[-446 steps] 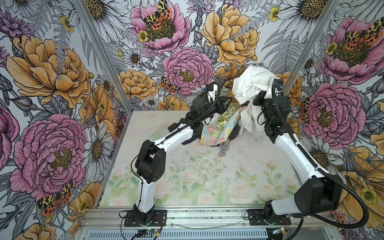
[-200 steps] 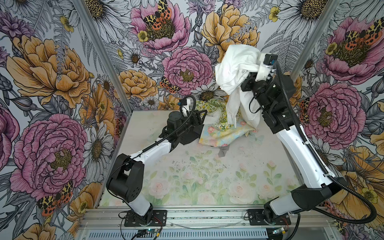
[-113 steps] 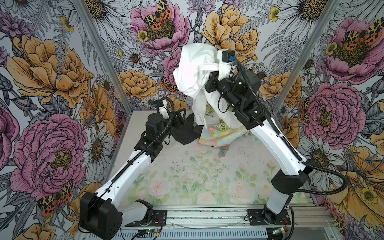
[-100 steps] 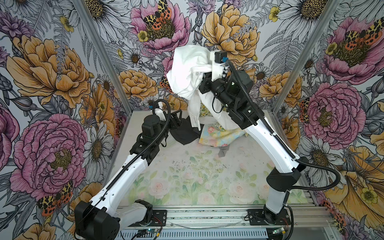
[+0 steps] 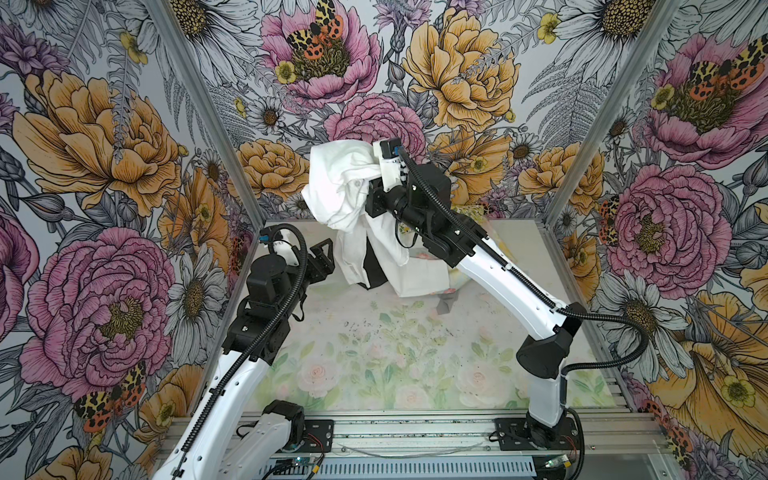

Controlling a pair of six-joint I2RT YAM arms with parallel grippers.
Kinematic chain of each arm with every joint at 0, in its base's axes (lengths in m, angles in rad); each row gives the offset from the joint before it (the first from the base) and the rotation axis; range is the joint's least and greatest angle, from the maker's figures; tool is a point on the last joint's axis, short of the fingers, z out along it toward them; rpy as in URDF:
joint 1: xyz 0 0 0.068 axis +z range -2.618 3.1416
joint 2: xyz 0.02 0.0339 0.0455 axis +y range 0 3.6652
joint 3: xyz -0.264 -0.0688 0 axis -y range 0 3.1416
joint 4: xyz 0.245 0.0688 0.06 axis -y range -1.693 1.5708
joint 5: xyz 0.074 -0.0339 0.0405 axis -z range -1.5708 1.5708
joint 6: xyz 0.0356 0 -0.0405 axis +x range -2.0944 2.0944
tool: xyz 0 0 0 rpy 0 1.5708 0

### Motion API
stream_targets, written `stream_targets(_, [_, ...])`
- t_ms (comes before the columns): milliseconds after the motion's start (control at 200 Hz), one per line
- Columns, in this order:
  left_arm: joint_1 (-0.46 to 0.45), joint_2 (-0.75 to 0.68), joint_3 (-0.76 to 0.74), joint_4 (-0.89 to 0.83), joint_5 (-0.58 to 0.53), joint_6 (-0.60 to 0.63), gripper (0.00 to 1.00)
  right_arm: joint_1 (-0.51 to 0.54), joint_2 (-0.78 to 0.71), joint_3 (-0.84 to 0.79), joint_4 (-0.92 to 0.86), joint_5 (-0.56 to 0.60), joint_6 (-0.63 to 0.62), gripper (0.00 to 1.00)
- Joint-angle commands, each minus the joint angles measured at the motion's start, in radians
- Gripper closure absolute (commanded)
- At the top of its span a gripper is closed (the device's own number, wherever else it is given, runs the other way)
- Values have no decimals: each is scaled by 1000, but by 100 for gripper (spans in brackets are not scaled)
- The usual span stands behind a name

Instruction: Pick out a specific cloth from the pile

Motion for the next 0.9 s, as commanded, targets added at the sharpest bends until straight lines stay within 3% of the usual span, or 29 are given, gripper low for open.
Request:
stream_targets(0, [7, 25, -5, 98, 125, 16, 18, -10, -100, -71, 47, -23, 5, 100])
stream_targets(250, [0, 127, -33, 445, 352, -74, 13, -57, -178, -238, 91, -76, 16, 100])
stream_targets(400, [-41, 171, -17, 553, 420, -60, 13, -73, -191, -282, 92, -70, 13, 100])
stream_targets(600, [-66, 163, -25, 578, 490, -29, 12, -115, -176, -291, 91, -64, 24, 100])
stream_targets(895, [-73, 121, -87, 537, 489, 12, 11, -163, -122, -275, 91, -72, 19, 100])
